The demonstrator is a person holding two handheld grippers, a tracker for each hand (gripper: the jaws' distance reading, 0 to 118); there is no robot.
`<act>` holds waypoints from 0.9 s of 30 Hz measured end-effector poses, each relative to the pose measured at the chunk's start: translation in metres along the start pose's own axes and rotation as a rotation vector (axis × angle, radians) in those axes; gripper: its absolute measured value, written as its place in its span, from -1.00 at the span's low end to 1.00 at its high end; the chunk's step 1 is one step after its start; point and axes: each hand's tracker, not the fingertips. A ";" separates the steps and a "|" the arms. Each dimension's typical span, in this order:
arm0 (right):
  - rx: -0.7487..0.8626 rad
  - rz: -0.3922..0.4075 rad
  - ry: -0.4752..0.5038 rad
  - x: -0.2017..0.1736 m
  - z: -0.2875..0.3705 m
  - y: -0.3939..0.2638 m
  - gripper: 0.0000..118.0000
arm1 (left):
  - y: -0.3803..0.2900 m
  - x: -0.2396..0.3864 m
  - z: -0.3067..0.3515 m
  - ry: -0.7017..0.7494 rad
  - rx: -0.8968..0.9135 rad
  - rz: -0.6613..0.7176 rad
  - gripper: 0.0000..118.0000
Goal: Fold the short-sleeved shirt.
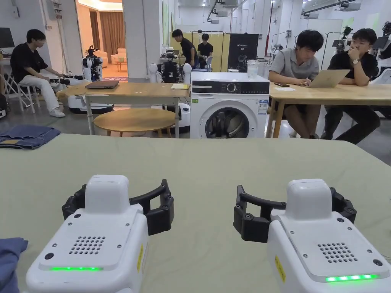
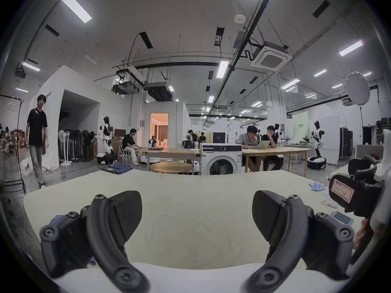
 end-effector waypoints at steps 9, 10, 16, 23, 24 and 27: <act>0.001 -0.007 -0.012 0.000 0.003 0.000 1.00 | 0.001 0.002 0.001 -0.001 0.014 -0.011 0.80; 0.003 -0.008 -0.013 0.000 0.003 0.004 1.00 | 0.001 0.002 0.001 0.001 0.015 -0.013 0.80; 0.005 -0.013 -0.016 -0.001 0.005 0.006 1.00 | 0.000 0.003 0.002 0.002 0.012 -0.020 0.80; 0.002 -0.011 -0.012 -0.002 0.004 0.007 1.00 | 0.001 0.002 0.002 0.003 0.013 -0.014 0.80; -0.001 -0.011 -0.015 -0.003 0.005 0.007 1.00 | 0.001 0.002 0.003 0.004 0.014 -0.017 0.80; -0.016 -0.019 -0.044 -0.005 0.003 0.012 1.00 | 0.003 0.002 0.003 0.005 0.011 -0.021 0.80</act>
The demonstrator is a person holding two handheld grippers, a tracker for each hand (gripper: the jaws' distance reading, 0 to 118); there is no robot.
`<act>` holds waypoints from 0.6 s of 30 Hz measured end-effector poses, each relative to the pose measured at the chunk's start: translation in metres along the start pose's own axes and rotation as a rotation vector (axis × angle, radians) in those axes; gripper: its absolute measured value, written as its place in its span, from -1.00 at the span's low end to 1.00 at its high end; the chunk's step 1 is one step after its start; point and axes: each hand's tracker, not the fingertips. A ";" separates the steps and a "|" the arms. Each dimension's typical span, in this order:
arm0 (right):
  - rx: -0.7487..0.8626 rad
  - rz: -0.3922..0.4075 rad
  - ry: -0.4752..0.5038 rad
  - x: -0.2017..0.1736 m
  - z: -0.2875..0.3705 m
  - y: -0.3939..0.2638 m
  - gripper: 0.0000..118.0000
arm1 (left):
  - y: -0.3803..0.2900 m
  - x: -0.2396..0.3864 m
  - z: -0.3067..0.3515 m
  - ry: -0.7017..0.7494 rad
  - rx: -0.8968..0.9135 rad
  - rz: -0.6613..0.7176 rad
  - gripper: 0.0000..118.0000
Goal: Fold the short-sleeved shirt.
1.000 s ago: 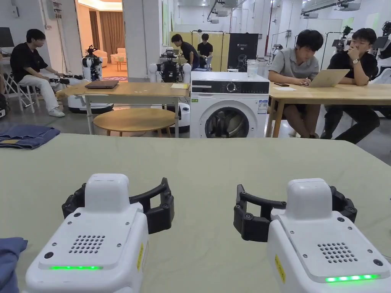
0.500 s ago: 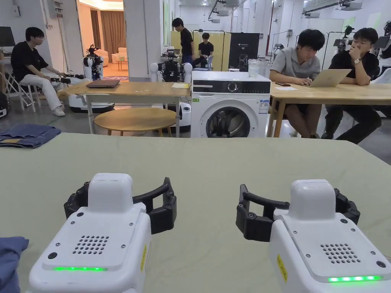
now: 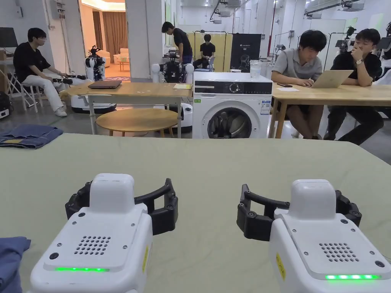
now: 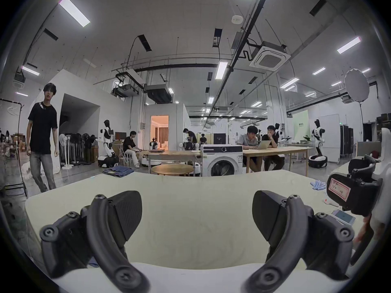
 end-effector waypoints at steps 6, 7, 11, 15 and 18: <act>-0.128 0.041 -0.124 -0.014 -0.004 0.008 1.00 | 0.005 -0.002 0.001 0.000 0.001 0.000 0.80; -0.134 0.033 -0.112 -0.015 -0.005 0.008 1.00 | 0.006 -0.002 0.001 -0.003 0.000 0.000 0.80; -0.091 -0.026 -0.001 -0.008 0.002 0.006 1.00 | 0.007 -0.002 0.001 -0.012 0.005 -0.012 0.80; -0.110 0.009 -0.012 -0.017 0.004 0.010 1.00 | 0.008 -0.001 0.001 -0.015 0.001 -0.015 0.80; -0.107 0.016 -0.010 -0.021 0.006 0.013 1.00 | 0.007 0.000 0.001 -0.014 0.001 -0.012 0.80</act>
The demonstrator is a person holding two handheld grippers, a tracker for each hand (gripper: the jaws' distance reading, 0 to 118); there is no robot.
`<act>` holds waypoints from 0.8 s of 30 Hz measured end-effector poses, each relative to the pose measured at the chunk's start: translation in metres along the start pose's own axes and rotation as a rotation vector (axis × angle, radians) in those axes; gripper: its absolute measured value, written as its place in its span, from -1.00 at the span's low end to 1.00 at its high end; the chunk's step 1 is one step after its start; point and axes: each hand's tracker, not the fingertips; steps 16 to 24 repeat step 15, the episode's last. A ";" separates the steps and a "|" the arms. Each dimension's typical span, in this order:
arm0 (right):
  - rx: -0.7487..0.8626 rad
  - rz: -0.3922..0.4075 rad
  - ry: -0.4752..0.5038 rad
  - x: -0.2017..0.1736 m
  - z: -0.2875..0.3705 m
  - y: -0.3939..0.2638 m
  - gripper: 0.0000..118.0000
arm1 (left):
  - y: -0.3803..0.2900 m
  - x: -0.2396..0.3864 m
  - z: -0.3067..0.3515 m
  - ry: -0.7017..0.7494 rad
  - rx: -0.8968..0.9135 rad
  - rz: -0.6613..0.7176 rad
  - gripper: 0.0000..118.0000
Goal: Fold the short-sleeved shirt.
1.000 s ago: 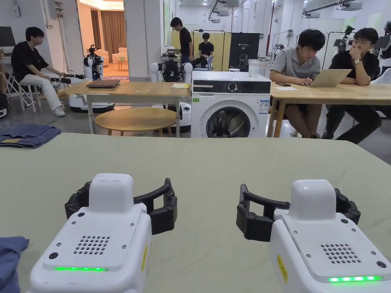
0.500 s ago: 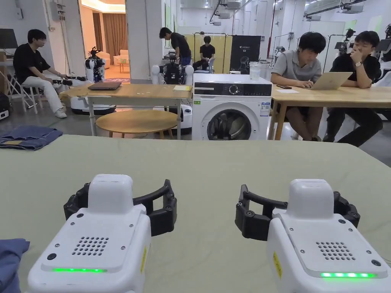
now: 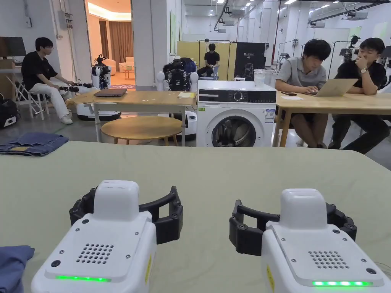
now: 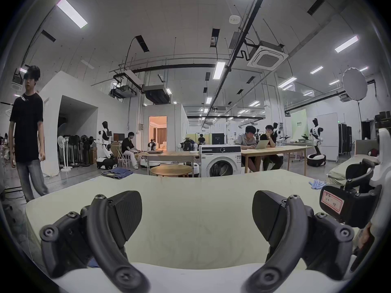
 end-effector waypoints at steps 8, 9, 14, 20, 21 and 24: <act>0.053 0.046 -0.028 -0.009 0.002 -0.005 1.00 | -0.004 0.000 -0.001 -0.004 -0.016 -0.006 0.80; 0.056 0.057 -0.041 -0.012 0.002 -0.006 1.00 | -0.004 0.000 -0.002 -0.005 -0.016 -0.005 0.80; 0.048 0.143 -0.064 -0.019 0.003 -0.010 1.00 | -0.006 0.001 -0.004 -0.004 -0.026 -0.001 0.80; 0.047 0.142 -0.052 -0.019 0.003 -0.011 1.00 | -0.006 0.001 -0.004 -0.005 -0.029 0.001 0.80; 0.047 0.142 -0.052 -0.019 0.003 -0.011 1.00 | -0.006 0.001 -0.004 -0.005 -0.029 0.001 0.80; 0.047 0.142 -0.052 -0.019 0.003 -0.011 1.00 | -0.006 0.001 -0.004 -0.005 -0.029 0.001 0.80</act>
